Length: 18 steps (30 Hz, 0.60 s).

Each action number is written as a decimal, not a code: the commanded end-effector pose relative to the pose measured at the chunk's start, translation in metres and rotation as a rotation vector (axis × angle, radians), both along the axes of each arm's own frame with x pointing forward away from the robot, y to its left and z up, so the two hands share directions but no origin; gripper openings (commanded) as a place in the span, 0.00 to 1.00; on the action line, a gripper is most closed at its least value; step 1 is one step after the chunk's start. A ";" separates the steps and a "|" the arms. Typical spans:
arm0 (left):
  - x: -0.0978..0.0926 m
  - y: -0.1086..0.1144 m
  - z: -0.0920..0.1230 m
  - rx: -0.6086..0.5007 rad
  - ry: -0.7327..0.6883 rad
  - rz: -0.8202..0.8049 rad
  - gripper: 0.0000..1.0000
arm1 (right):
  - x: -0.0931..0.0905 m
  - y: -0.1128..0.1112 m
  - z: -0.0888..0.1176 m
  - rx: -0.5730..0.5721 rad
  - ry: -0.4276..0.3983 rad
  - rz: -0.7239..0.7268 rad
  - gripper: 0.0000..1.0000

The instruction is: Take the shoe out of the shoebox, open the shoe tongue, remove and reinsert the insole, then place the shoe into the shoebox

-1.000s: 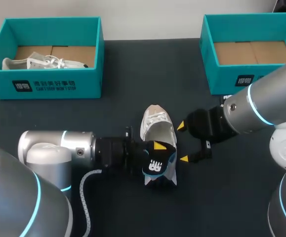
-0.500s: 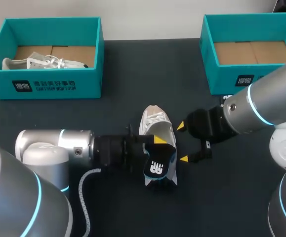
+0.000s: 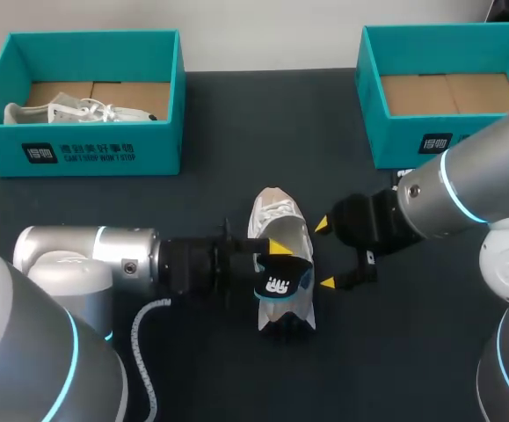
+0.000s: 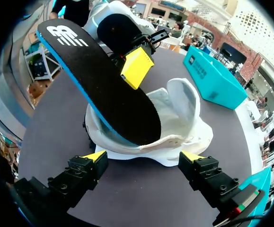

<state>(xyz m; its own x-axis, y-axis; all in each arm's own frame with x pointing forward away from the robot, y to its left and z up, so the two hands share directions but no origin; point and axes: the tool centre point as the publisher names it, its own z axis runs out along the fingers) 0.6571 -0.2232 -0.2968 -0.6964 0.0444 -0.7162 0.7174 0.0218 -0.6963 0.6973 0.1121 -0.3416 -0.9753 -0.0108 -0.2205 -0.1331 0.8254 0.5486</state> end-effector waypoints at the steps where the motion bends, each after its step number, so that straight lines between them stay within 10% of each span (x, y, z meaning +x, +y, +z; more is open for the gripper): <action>1: -0.012 0.013 0.009 0.019 0.002 0.018 0.36 | -0.001 0.000 0.000 0.000 -0.001 -0.002 1.00; 13: -0.018 0.020 -0.006 0.075 0.040 0.056 0.00 | -0.001 0.000 0.000 0.000 -0.001 -0.002 1.00; 18: -0.009 0.016 -0.015 0.100 0.021 0.051 0.00 | -0.001 0.000 0.000 0.000 -0.001 -0.002 1.00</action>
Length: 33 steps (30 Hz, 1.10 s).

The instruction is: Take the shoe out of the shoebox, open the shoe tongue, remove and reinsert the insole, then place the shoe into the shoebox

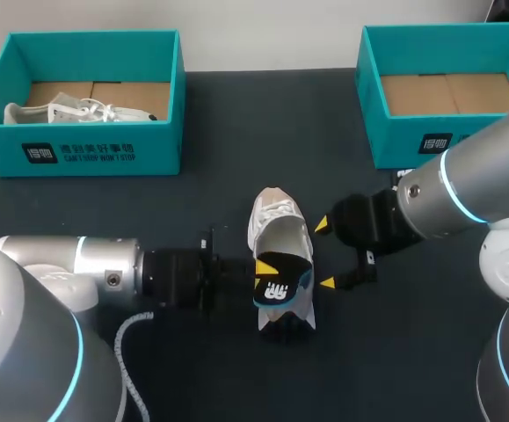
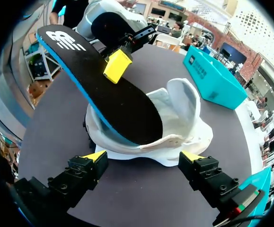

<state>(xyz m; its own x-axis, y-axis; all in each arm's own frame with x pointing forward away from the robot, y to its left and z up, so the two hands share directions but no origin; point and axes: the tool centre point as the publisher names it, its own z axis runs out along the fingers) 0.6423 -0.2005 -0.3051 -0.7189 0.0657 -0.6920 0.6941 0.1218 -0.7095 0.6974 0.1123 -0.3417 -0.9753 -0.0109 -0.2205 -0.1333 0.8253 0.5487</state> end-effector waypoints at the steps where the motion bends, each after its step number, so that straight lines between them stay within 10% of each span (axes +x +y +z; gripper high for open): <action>1: 0.008 -0.007 -0.009 0.016 -0.004 -0.005 0.00 | -0.001 0.000 0.000 0.000 -0.001 -0.002 1.00; 22: 0.050 -0.005 -0.043 0.072 -0.025 0.046 0.00 | -0.001 0.000 0.000 0.000 -0.001 -0.002 1.00; 25: 0.047 -0.004 -0.035 0.060 -0.030 0.044 0.29 | -0.001 0.000 0.000 0.000 -0.001 -0.002 1.00; 33: 0.031 -0.002 -0.012 0.030 -0.064 0.016 0.31 | -0.001 0.000 0.000 0.000 -0.001 -0.002 1.00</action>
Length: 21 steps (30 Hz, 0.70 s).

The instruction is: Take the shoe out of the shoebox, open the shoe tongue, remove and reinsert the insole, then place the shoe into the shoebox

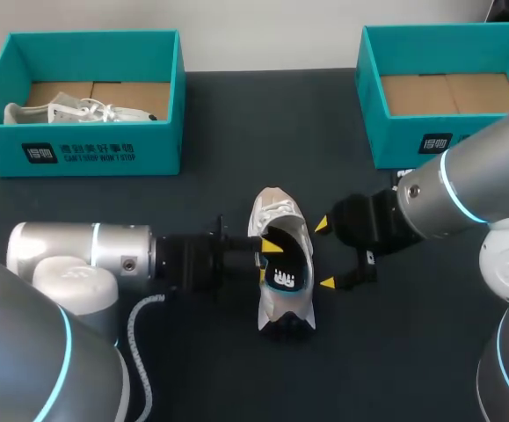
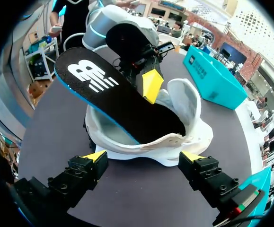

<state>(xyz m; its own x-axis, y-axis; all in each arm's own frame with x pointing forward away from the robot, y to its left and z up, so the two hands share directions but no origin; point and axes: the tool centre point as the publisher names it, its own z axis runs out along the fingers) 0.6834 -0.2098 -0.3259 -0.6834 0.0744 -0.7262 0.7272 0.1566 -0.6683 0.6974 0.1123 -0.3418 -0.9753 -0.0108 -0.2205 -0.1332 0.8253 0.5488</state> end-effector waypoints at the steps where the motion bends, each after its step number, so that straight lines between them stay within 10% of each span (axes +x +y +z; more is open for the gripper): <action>1: -0.013 0.007 0.011 0.000 -0.016 -0.004 0.30 | -0.001 0.000 0.000 -0.001 -0.001 -0.002 1.00; 6: -0.024 0.001 0.014 -0.003 -0.023 -0.037 0.21 | -0.001 0.000 0.000 -0.001 -0.001 -0.002 1.00; 8: -0.024 -0.002 0.011 -0.002 -0.019 -0.045 0.00 | -0.001 0.000 0.000 -0.001 -0.001 -0.002 1.00; 21: -0.005 -0.007 -0.014 0.067 -0.079 -0.047 0.00 | -0.001 0.000 0.000 -0.001 -0.001 -0.002 1.00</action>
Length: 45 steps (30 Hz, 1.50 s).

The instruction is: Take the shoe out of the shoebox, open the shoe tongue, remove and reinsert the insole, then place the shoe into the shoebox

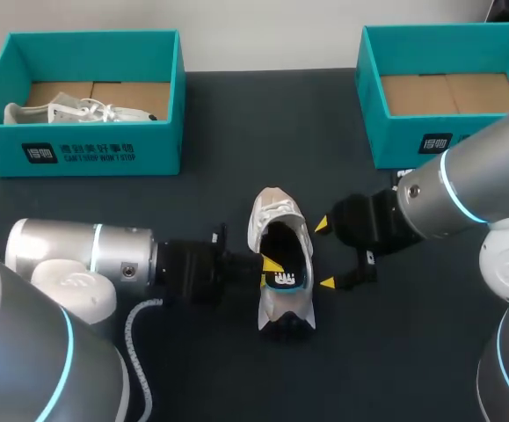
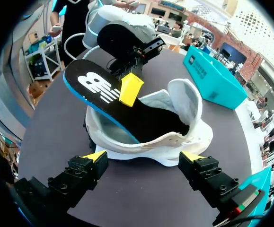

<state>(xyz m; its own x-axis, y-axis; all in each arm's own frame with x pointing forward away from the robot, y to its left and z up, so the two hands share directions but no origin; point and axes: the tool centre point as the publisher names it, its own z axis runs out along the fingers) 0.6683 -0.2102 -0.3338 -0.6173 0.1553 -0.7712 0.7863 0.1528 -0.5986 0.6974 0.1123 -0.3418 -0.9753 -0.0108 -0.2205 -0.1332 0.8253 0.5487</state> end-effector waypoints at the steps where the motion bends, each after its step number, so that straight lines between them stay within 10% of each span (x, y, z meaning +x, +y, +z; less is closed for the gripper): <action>1: 0.012 -0.006 -0.007 0.014 -0.012 0.013 0.00 | -0.001 0.000 0.000 -0.001 -0.001 -0.002 1.00; 13: 0.022 -0.001 -0.007 0.022 -0.040 0.045 0.00 | -0.001 0.000 0.000 -0.001 -0.001 -0.002 1.00; 15: 0.017 -0.001 -0.001 0.009 -0.045 0.039 0.30 | -0.001 0.000 0.000 -0.001 -0.001 -0.002 1.00; 17: 0.013 -0.001 0.004 0.005 -0.052 0.034 0.35 | -0.001 0.000 0.000 -0.001 -0.001 -0.002 1.00; 25: -0.001 -0.004 0.019 -0.020 -0.061 -0.003 0.31 | -0.001 0.000 0.000 -0.001 -0.001 -0.002 1.00; 30: -0.007 -0.009 0.015 -0.013 -0.064 -0.023 0.00 | -0.001 0.000 0.000 -0.001 -0.001 -0.002 1.00; 45: 0.020 -0.014 -0.014 0.077 -0.138 -0.024 0.00 | -0.001 0.000 0.000 -0.001 -0.001 -0.002 1.00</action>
